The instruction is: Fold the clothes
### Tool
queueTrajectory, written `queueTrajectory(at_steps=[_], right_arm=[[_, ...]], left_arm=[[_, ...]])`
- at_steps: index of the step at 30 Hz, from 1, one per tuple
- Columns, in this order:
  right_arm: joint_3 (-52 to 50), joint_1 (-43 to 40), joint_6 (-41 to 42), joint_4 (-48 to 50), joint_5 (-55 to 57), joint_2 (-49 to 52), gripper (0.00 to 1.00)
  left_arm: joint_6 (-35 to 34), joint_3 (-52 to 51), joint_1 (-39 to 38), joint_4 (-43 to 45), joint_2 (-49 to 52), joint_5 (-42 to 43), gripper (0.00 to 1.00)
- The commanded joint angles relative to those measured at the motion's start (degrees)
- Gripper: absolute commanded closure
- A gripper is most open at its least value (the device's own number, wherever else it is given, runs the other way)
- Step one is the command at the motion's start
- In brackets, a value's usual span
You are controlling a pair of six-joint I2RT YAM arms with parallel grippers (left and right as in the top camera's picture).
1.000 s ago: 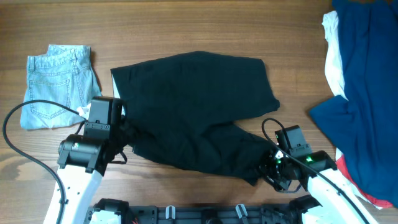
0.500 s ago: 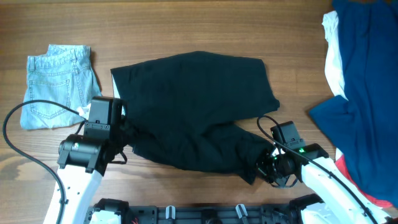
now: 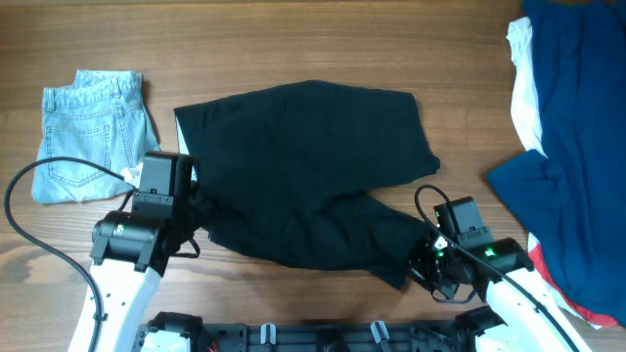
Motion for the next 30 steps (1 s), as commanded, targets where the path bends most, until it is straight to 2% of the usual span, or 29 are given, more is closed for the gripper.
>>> queueTrajectory(at_steps=[1,11,15,22,25,30], right_arm=[[3.91,-0.09,-2.38,-2.01,3.98,-0.87,0.94],[4.79,-0.07,-3.72,-3.74,4.0,-0.81,0.91],[4.79,-0.07,-4.02,-4.09,4.24,-0.81,0.96],[5.2,-0.09,-4.07,-2.95,6.78,-0.9,0.96],[7.89,-0.09,-4.63,-3.02,7.89,-0.9,0.96],[20.76,-0.5,-9.03,-5.99,13.4,0.07,0.96]], left_arm=[[-0.5,1.05,0.24,0.02,0.04,-0.76,0.96],[-0.5,1.05,0.24,0.02,0.04,-0.76,0.96],[-0.5,1.05,0.24,0.02,0.04,-0.76,0.96],[-0.5,1.05,0.24,-0.02,0.02,-0.74,0.96],[-0.48,1.05,0.24,-0.39,0.02,-0.76,0.96],[0.02,1.05,0.26,1.07,-0.52,-1.68,0.96]])
